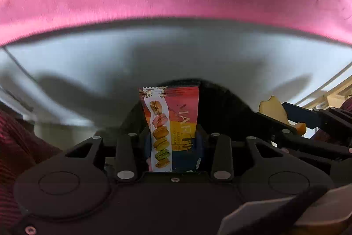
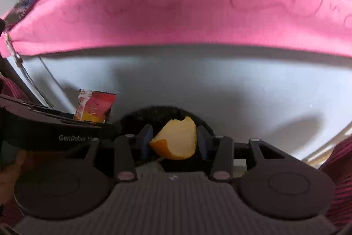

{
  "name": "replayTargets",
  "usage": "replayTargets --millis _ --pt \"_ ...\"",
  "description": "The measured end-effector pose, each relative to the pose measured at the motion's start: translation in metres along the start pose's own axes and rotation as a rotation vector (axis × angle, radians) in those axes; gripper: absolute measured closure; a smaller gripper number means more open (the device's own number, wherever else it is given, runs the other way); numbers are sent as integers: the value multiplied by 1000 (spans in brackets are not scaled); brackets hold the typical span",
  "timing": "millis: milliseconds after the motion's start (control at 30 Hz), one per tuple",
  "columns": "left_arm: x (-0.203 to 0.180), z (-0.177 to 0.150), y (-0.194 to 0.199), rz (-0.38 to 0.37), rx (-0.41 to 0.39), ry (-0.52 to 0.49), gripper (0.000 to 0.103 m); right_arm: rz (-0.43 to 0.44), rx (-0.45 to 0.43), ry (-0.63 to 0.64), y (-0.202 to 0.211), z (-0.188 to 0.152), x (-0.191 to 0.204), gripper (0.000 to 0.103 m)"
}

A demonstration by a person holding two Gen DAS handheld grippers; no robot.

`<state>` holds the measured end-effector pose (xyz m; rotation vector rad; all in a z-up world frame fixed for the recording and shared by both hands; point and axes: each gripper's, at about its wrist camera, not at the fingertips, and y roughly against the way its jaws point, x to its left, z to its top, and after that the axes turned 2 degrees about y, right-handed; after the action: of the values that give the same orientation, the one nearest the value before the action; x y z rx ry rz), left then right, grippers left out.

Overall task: Collect trash
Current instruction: 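Lower both tools into the bin and open them to drop the items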

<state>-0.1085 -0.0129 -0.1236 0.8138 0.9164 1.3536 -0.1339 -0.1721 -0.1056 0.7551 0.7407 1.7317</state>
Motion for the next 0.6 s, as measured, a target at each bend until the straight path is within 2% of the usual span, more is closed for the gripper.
replayTargets --millis 167,600 --pt "1 -2 -12 6 35 8 66 0 44 -28 -11 -3 -3 53" --pt "-5 2 -20 8 64 3 63 2 48 -25 -18 1 -2 52"
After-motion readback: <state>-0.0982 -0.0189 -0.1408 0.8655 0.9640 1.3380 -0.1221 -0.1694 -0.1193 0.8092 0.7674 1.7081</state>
